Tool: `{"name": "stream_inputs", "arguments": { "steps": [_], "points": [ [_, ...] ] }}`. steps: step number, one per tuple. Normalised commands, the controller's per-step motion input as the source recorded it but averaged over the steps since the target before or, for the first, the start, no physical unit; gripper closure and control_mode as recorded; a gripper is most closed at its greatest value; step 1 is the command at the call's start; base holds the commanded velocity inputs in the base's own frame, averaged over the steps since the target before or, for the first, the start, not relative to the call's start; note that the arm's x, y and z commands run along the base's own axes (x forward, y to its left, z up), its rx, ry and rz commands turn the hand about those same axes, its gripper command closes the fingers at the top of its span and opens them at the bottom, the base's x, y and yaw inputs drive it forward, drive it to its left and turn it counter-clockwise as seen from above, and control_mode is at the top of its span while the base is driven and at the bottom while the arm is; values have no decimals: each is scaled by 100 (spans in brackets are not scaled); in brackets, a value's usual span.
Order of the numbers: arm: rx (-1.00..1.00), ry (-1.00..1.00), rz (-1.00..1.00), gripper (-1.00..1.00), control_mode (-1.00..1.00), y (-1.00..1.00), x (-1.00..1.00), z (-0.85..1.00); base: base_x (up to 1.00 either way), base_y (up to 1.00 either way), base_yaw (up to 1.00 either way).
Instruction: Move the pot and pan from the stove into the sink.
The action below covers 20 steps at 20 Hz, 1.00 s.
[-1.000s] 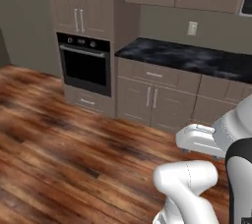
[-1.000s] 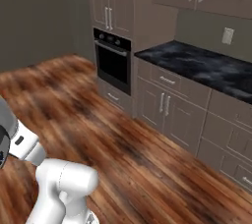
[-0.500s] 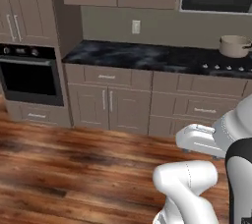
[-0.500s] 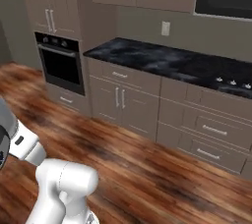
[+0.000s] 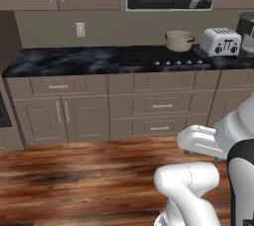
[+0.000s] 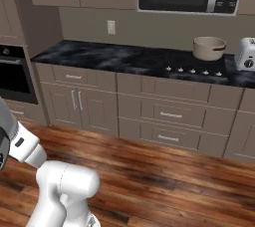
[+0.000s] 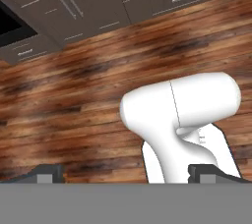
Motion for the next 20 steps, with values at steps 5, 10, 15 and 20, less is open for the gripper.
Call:
{"name": "stream_inputs", "arguments": {
  "steps": [5,10,15,20],
  "points": [
    [0,0,0,-100,100,0,0,0,1,-13,-17],
    [0,0,0,-100,100,0,0,0,24,2,0],
    [0,0,0,-100,100,0,0,0,83,19,-3],
    [0,0,0,-100,100,0,0,0,94,27,-5]
  ]
}}
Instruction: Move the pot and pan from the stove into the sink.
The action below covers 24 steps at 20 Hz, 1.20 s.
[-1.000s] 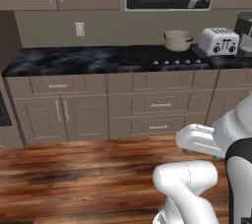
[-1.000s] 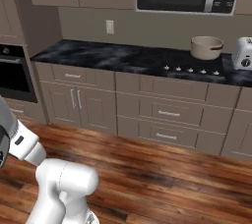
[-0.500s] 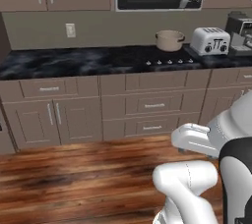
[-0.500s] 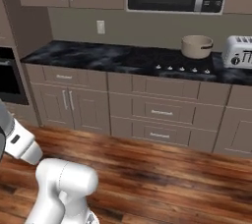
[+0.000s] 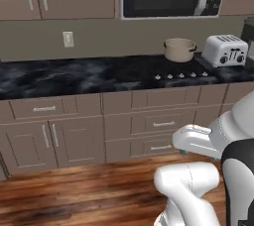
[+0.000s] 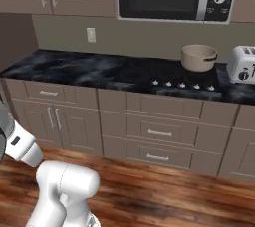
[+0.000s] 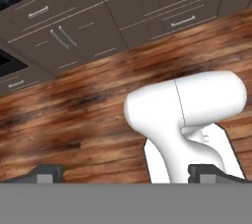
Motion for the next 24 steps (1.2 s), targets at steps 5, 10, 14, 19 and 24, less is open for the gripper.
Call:
{"name": "stream_inputs", "arguments": {
  "steps": [5,10,14,19,24],
  "points": [
    [0,0,0,-100,100,0,0,0,89,25,-5],
    [0,0,0,-100,100,0,0,0,73,21,-6],
    [0,0,0,-100,100,0,0,0,53,17,-4],
    [0,0,0,-100,100,0,0,0,50,10,-2],
    [0,0,0,-100,100,0,0,0,34,-27,-1]
  ]
}}
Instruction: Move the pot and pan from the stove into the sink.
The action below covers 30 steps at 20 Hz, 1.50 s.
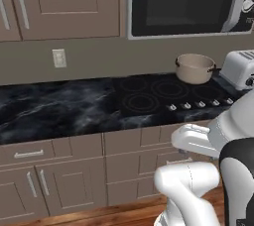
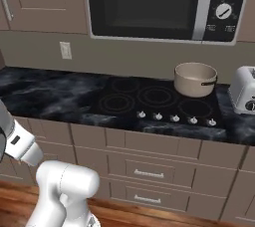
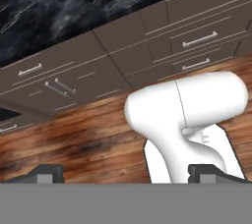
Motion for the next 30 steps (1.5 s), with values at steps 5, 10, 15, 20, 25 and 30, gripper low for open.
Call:
{"name": "stream_inputs", "arguments": {
  "steps": [5,10,15,20,25,30],
  "points": [
    [0,0,0,-100,100,0,0,0,23,-66,-1],
    [0,0,0,-100,100,0,0,0,17,-72,-2],
    [0,0,0,-100,100,0,0,0,18,-71,-2],
    [0,0,0,-100,100,0,0,0,17,-69,-3],
    [0,0,0,-100,100,0,0,0,19,-63,-2],
    [0,0,0,-100,100,0,0,0,34,-50,-1]
  ]
}}
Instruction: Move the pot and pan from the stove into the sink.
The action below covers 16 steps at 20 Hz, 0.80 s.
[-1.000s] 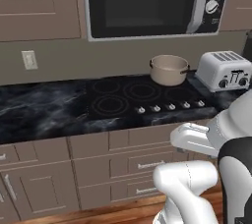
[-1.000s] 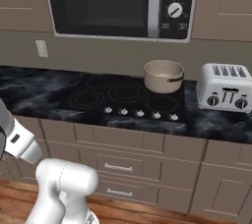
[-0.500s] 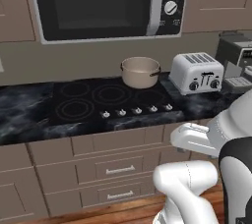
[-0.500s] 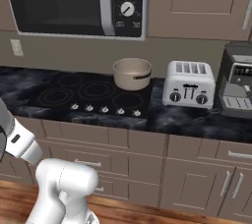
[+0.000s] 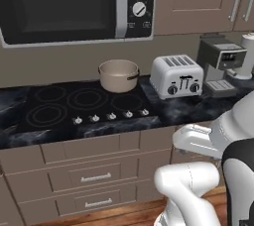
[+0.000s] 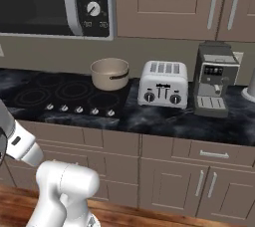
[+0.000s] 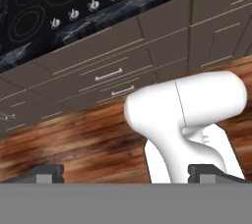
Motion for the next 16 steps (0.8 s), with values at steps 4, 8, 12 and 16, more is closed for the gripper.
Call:
{"name": "stream_inputs", "arguments": {
  "steps": [4,8,12,16],
  "points": [
    [0,0,0,-100,100,0,0,0,58,-28,0],
    [0,0,0,-100,100,0,0,0,41,-12,0],
    [0,0,0,-100,-100,0,0,0,0,0,0],
    [0,0,0,-100,-100,0,15,9,0,0,0]
  ]
}}
